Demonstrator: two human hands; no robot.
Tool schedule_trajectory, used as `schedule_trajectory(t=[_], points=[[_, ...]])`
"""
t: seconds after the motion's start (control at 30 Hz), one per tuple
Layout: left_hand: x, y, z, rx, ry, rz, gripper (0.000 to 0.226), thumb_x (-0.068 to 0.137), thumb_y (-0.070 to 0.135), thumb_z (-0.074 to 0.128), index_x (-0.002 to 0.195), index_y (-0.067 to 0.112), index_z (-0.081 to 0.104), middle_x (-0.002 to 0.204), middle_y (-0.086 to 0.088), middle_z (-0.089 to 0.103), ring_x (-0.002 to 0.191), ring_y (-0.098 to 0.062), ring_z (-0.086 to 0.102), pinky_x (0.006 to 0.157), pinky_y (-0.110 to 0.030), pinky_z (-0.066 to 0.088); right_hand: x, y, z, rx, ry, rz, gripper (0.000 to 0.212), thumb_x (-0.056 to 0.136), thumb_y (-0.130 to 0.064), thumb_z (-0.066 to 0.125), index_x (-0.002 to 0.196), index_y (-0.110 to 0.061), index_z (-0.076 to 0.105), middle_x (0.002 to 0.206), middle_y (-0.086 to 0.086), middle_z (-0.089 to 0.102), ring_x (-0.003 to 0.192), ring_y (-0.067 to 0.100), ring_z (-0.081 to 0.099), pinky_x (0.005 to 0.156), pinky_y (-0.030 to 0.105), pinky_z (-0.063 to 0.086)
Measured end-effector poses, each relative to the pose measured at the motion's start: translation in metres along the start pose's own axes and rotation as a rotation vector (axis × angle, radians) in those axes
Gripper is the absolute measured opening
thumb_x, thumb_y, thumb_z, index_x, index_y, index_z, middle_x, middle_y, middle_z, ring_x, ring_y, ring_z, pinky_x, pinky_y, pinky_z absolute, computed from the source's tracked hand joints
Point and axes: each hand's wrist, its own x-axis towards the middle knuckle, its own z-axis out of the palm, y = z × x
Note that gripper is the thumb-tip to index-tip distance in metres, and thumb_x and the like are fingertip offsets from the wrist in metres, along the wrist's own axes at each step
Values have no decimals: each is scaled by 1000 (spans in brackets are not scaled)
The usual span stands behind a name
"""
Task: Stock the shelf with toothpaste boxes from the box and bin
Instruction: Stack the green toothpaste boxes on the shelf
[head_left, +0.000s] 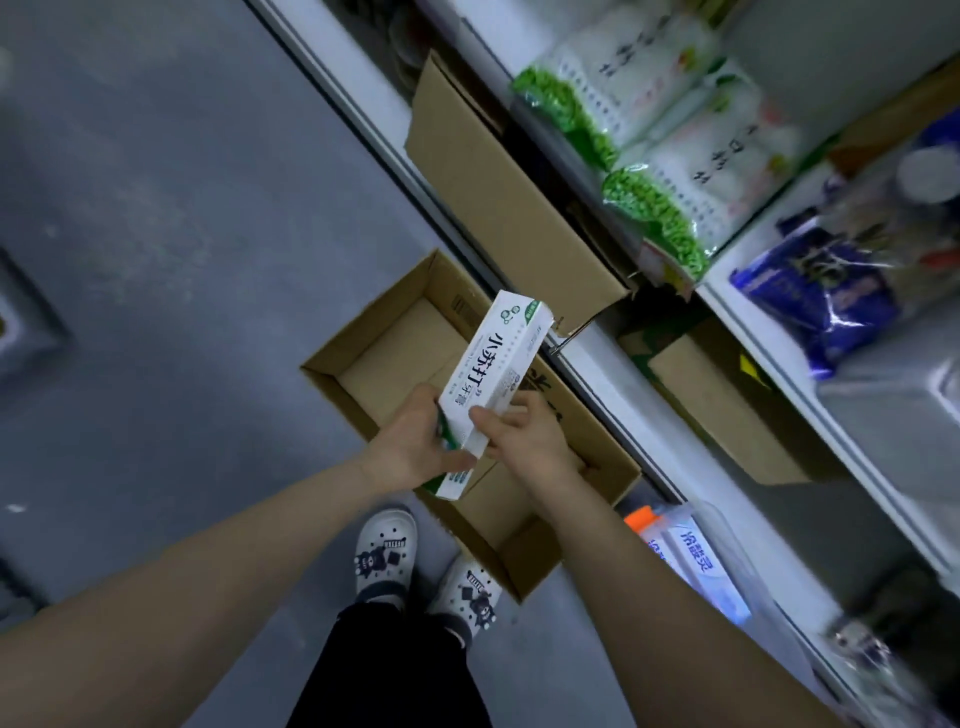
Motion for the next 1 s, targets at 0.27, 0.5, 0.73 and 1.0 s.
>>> schedule_trajectory(t=[0.27,0.5,0.73,1.0], points=[[-85,102,-72,-40,-244,183,55,90,16,66,138,15,39,131,0,56,119,-13,56,95,-24,48,-117,-62,-64,-48,72,-74,48,56,-49,76,94,-26,55,96,2,72,85,20,71,84,46,57],[-151,209,-126,513,65,641,99,71,-19,46,151,33,21,163,3,0,150,-20,0,119,-33,15,-237,-106,-123,77,-67,-105,26,93,-12,52,116,-13,64,102,6,75,79,16,70,69,29,54],[-214,294,-144,835,233,1054,65,72,-3,72,129,20,52,152,-3,36,148,-30,15,118,-33,9,-337,-139,-181,364,-107,-11,26,94,-23,45,94,-4,63,74,14,71,56,22,67,54,25,54],[-264,363,-145,890,270,1233,53,82,9,72,130,18,51,133,-2,50,127,-22,44,101,-37,44,-411,-157,-229,260,-83,-209,41,96,-26,52,124,1,61,102,16,70,74,19,68,59,25,52]])
